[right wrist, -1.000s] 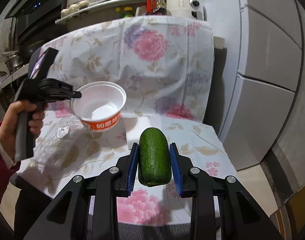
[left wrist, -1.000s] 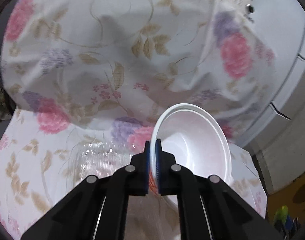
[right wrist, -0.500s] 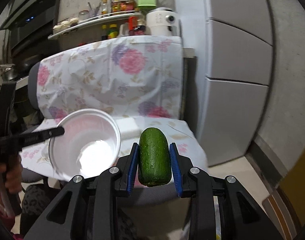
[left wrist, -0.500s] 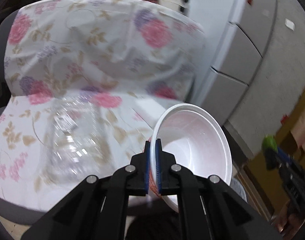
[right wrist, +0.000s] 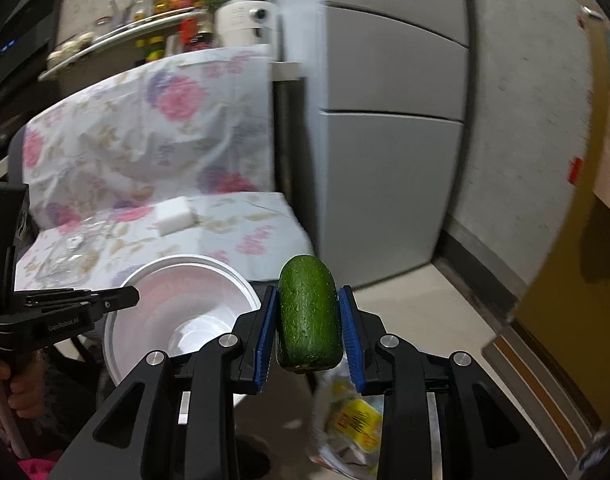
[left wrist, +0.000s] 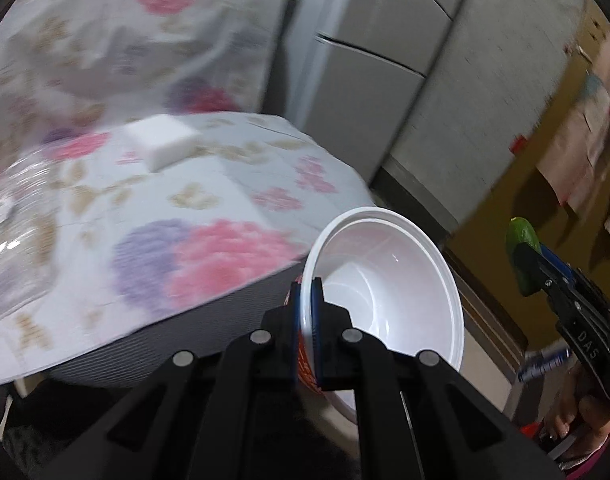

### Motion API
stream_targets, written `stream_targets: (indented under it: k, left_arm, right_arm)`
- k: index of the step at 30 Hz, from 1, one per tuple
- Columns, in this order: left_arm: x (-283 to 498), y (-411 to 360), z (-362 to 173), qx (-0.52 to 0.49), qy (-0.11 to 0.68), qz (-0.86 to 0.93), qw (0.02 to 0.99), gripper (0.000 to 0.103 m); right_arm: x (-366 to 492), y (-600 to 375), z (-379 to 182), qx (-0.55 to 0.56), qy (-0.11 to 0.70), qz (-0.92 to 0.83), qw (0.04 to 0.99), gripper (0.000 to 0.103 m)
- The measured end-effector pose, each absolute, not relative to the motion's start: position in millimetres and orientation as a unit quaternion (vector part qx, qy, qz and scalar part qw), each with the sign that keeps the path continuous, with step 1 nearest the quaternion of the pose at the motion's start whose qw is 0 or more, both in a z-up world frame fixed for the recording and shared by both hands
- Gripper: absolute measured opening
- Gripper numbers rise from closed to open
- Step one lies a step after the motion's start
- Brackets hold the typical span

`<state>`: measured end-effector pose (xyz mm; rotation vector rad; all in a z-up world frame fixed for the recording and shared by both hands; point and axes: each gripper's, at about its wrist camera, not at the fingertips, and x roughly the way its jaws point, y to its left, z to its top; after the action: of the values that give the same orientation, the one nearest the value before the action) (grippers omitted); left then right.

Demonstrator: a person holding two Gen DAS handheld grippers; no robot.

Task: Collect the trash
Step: 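Carry cucumber and cup to the bin and open both grippers to drop them, then move both open grippers back to the chair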

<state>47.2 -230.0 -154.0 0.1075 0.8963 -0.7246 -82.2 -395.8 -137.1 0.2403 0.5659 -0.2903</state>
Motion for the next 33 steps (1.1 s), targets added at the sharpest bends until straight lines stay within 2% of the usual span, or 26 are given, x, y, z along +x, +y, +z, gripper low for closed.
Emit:
stream_targets:
  k: [17,18,20,21,22,23,33]
  left_arm:
    - [19,-404,-224,0.150,0.474,-0.443,0.746,0.004]
    - [18,-411,-228,0.154,0.478,-0.451,0.738,0.009]
    - [17,-423,-237,0.161,0.492,-0.458,0.722,0.060]
    - [17,-424,-238,0.158,0.486,-0.463,0.724,0.064]
    - [16,-422,-237,0.159,0.480,-0.465,0.727,0.064]
    - [16,-421,-237,0.163,0.476,-0.464,0.729,0.064]
    - [38,-358,-199,0.149,0.434,-0.410,0.789,0.064]
  right_arm:
    - [-130,-492,-200,0.202,0.310,-0.233,0.899,0.032]
    - [-129,-495,-203,0.205,0.312,-0.228,0.899,0.032]
    - [-124,-499,-210,0.211,0.331,-0.212,0.895,0.035]
    - [-121,-499,-214,0.214,0.341,-0.207,0.892,0.039]
    - [-120,-499,-216,0.215,0.344,-0.206,0.890,0.048]
    - [-120,-499,-218,0.214,0.343,-0.208,0.891,0.049]
    - [-111,-486,-199,0.196,0.323,-0.204,0.903,0.049]
